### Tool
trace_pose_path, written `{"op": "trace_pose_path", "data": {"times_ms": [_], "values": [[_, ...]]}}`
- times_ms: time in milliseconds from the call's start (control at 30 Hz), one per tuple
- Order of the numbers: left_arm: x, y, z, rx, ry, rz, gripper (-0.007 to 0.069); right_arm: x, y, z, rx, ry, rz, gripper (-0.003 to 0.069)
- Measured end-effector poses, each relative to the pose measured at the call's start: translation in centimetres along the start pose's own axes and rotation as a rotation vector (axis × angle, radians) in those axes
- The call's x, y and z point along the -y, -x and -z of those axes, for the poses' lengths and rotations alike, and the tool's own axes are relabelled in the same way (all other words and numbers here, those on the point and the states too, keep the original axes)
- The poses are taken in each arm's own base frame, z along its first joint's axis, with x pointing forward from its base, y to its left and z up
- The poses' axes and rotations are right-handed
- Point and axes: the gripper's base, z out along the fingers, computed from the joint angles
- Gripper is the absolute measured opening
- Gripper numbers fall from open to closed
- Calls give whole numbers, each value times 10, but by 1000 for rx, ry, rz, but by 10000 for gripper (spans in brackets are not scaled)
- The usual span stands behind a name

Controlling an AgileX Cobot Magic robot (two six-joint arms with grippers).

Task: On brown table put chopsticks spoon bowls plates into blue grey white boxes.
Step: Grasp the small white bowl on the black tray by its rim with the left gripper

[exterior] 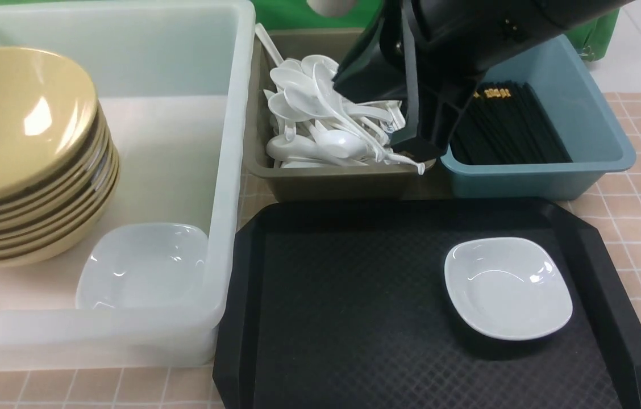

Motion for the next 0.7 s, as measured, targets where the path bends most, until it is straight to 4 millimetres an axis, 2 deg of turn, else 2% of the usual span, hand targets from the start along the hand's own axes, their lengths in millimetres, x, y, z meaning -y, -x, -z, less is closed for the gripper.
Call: {"op": "trace_pose_path", "data": {"times_ms": [33,100,133,167,200,233,300,433,500,567,600,633,700], "values": [[0,0,0,-1,-1,4,535,0,0,0,-2,-2,-1,107],[9,14,27,62,0,39,531,3,-2,0,-27,-38,-24,109],[11,15,29,62,-6,45,530,4,-3,0,-29,-41,-22,109],[26,21,42,90,-45,40,528,6,-4,0,-44,-63,-40,111],[29,22,45,96,-53,35,527,6,-4,0,-47,-67,-46,111],[55,25,53,104,-133,-11,522,8,-6,0,-62,-87,-61,113],[96,22,56,85,-262,-103,503,11,-10,-4,-93,-96,-91,114],[190,-1,43,-34,-516,-330,463,25,-35,-14,-244,-79,-232,120],[246,-25,29,-115,-624,-461,451,38,-57,-15,-351,-86,-356,121],[281,-43,12,-156,-668,-536,451,45,-73,-10,-390,-108,-429,123],[288,-47,12,-162,-681,-555,451,45,-74,-8,-391,-114,-440,123],[315,-64,0,-187,-708,-613,451,46,-86,-2,-417,-128,-484,124],[352,-93,-18,-253,-742,-691,451,42,-99,14,-428,-151,-532,125]]}}
